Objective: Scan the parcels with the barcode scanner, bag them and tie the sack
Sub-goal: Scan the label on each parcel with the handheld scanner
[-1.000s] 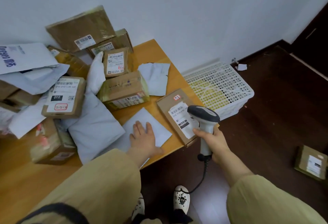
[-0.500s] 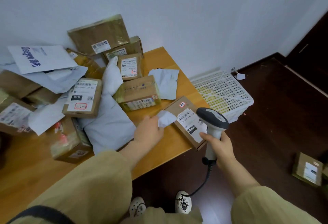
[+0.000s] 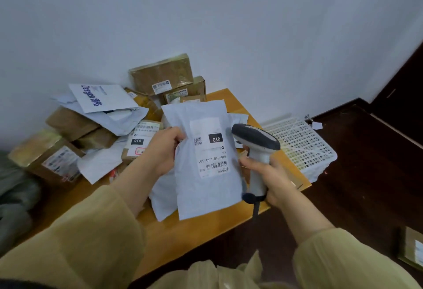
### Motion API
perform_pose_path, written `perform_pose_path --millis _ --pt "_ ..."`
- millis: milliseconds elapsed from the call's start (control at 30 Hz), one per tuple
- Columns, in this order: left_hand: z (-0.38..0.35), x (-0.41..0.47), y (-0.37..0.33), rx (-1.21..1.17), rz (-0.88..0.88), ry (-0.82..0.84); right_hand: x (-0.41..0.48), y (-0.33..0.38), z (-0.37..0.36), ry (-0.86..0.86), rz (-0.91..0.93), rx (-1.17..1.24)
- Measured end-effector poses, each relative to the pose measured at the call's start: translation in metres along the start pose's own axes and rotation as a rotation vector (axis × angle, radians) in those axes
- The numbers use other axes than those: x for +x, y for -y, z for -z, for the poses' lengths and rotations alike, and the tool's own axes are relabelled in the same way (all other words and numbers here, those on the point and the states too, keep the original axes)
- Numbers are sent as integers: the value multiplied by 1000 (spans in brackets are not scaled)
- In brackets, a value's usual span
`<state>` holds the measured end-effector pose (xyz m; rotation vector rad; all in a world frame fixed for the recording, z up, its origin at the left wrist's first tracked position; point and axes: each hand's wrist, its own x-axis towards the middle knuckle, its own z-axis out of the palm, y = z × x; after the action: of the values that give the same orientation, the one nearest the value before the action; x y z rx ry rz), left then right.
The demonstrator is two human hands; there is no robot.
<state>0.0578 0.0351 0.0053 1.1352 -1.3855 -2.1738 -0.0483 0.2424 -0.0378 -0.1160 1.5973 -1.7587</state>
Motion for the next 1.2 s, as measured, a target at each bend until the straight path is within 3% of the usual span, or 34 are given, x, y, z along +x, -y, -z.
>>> perform_pose_path --millis 167,233,300,367,433,533,633,767,833,933,1067,1200 --pt "21 -4 -8 -121 34 45 -9 7 -23 -17 19 -140" --pt "24 -11 -12 -10 -48 -8 -11 9 -28 -54 41 -189" --pt "28 -18 -14 373 -237 -243 -12 14 -29 -56 91 -262" --pt "30 -28 -23 923 -605 -426 -14 19 -32 -30 146 -373" --pt "20 -37 -37 1416 -885 -298 -15 26 -35 5 202 -472" --pt "-2 -39 -56 1913 -826 54 -20 36 -44 58 297 -537" --pt "-15 -35 -78 2075 -746 183 -25 42 -47 72 341 -534" --pt "-20 -32 -90 2188 -716 188 -26 43 -43 -2 363 -421" --pt "-8 -22 -83 2110 -729 52 -25 44 -34 -122 372 -320" --pt "21 -2 -62 1527 -569 -60 -30 49 -18 -186 306 -145" --pt "27 -3 -18 658 -262 -58 -41 51 -11 -63 138 45" --pt "15 -2 8 398 -227 -75 -50 47 -12 90 60 93"
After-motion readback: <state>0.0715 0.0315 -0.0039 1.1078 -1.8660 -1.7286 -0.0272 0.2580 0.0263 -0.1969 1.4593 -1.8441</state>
